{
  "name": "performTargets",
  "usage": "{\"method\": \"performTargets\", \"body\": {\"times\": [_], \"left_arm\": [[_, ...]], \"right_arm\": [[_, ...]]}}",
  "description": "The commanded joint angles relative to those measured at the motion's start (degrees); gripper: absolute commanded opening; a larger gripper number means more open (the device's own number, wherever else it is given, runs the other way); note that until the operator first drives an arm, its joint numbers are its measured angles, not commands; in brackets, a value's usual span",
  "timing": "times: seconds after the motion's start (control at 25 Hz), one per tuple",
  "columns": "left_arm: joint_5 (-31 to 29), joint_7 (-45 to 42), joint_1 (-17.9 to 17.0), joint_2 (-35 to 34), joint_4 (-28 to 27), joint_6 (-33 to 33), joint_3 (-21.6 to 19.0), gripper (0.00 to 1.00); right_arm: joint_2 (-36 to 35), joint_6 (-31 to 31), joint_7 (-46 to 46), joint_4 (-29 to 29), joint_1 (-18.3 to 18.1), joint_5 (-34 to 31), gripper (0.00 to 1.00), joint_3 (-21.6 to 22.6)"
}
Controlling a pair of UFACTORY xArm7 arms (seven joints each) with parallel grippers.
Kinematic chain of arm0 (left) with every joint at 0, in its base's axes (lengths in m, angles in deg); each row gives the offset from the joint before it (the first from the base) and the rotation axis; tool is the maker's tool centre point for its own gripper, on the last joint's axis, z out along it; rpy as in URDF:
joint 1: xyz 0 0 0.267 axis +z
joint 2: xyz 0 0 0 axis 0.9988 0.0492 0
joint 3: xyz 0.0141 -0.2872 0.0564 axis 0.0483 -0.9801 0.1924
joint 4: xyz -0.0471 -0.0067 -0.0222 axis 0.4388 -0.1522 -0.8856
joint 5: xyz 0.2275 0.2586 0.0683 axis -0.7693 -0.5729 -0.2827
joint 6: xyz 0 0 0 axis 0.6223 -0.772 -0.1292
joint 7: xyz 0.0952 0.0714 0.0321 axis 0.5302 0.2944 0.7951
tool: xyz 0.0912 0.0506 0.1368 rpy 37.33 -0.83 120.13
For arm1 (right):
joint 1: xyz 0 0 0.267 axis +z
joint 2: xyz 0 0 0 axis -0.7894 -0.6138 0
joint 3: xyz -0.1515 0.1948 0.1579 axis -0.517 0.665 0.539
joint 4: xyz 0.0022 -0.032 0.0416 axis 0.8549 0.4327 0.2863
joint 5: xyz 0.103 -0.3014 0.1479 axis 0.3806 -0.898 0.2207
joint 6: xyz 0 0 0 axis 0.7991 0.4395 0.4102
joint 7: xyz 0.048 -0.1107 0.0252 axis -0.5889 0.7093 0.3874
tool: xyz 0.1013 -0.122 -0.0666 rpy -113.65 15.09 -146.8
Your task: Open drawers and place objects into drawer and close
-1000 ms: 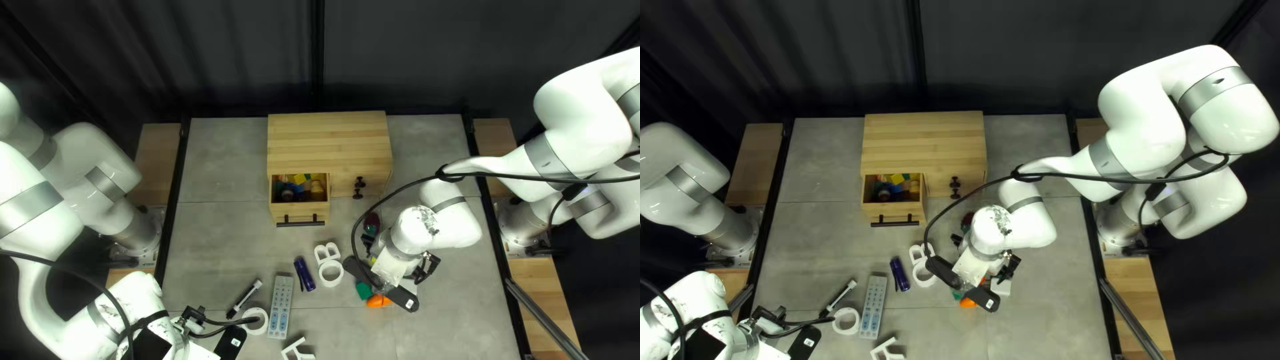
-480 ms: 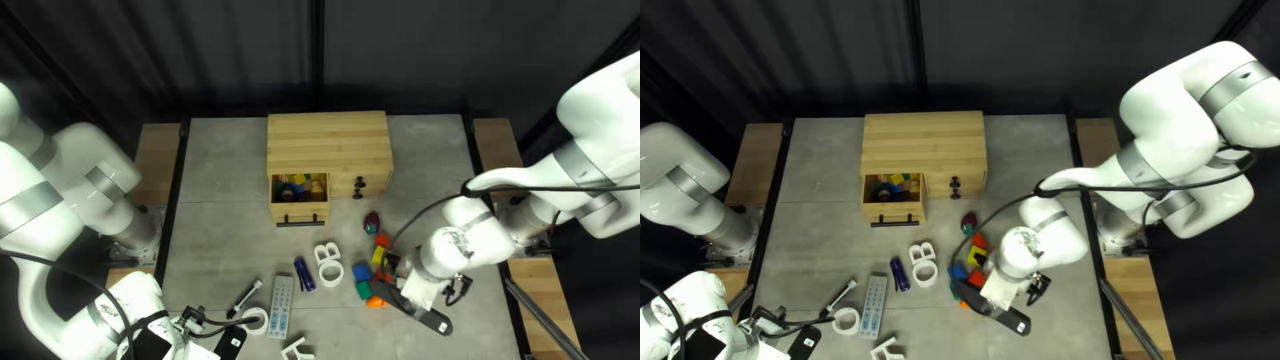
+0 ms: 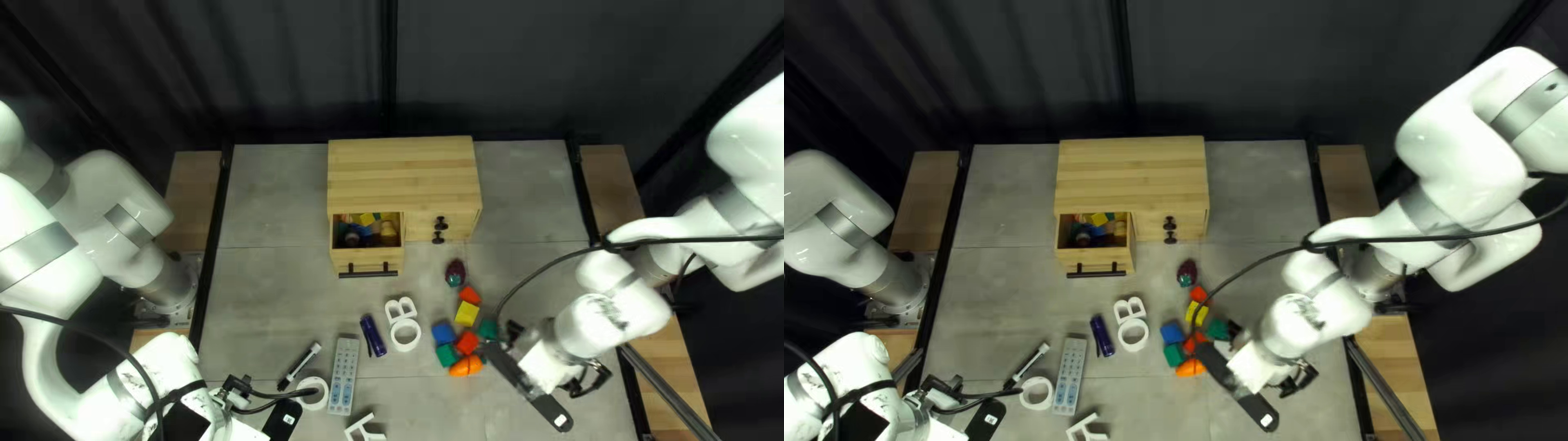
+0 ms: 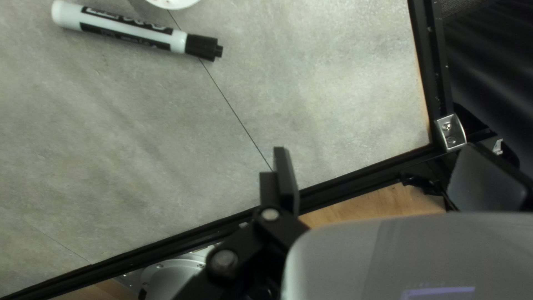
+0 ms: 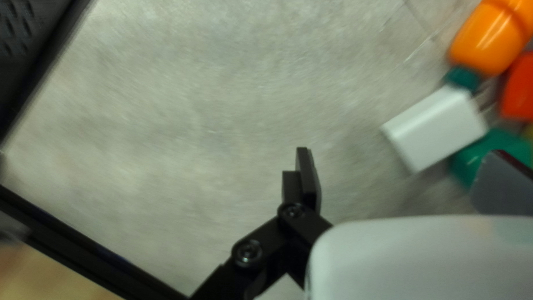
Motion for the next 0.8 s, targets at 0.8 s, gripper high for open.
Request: {"method": "performTargets", "body": {"times": [0.8], "left_arm": [[0.0, 0.0, 0.0, 0.0, 0.0, 0.0, 0.0, 1.0]], "right_arm": [[-16.8, 8.1, -26.4, -12.4, -3.4, -1.7, 1.0, -3.3]]}}
